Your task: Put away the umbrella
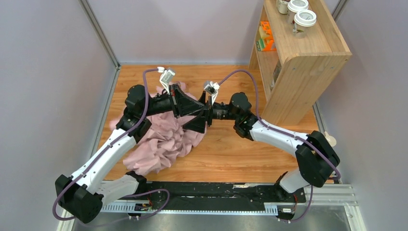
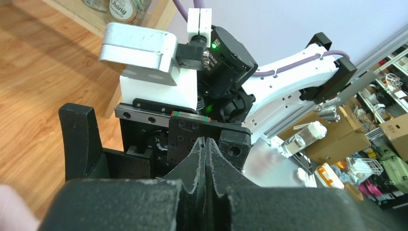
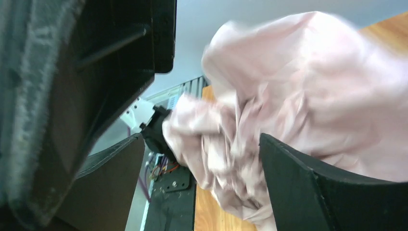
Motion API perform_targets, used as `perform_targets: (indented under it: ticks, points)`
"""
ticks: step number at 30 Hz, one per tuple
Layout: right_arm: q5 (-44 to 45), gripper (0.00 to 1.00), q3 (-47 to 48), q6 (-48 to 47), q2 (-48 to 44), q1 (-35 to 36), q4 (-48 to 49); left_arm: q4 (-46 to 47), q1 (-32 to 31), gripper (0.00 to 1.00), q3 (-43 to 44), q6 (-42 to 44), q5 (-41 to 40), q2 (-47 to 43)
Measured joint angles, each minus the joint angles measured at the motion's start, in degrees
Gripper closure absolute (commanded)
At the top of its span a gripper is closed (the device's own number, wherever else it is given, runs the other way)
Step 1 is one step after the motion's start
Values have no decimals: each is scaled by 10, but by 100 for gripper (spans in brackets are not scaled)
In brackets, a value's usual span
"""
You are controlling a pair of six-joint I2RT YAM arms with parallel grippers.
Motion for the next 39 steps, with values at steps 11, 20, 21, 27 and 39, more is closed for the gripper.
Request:
perform_targets:
  ticks: [11,20,21,27,39]
  points:
    - [322,0,-9,-98,-128,-6,-334,-409,-16,44,195,120,-288,8]
    - [324,7,-130,-36,-153,-1,-396,-581,-16,63,89,121,-407,-12]
    - [302,7,-132,-11,-118,8,-372,-587,-16,62,68,119,-418,-22]
    - [220,9,-43,97,118,76,-279,-561,-16,55,28,121,-461,-196]
    - [179,0,219,-1,265,105,-435,-577,-16,55,39,129,-472,-302]
